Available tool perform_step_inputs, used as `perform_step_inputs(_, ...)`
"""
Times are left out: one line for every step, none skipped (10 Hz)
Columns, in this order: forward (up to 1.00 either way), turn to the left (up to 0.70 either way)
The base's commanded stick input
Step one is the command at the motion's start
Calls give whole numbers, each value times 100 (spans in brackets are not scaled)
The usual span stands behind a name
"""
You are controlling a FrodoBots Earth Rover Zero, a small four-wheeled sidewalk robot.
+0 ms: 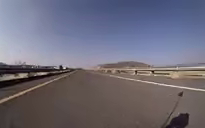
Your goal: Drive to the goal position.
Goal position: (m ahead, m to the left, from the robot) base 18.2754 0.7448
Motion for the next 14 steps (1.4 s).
perform_step_inputs(85, 0)
perform_step_inputs(85, 0)
perform_step_inputs(85, 33)
perform_step_inputs(85, 24)
perform_step_inputs(85, 15)
perform_step_inputs(85, 6)
perform_step_inputs(85, 0)
perform_step_inputs(85, 0)
perform_step_inputs(85, 0)
perform_step_inputs(85, 0)
perform_step_inputs(85, 0)
perform_step_inputs(85, 0)
perform_step_inputs(85, 0)
perform_step_inputs(85, 0)
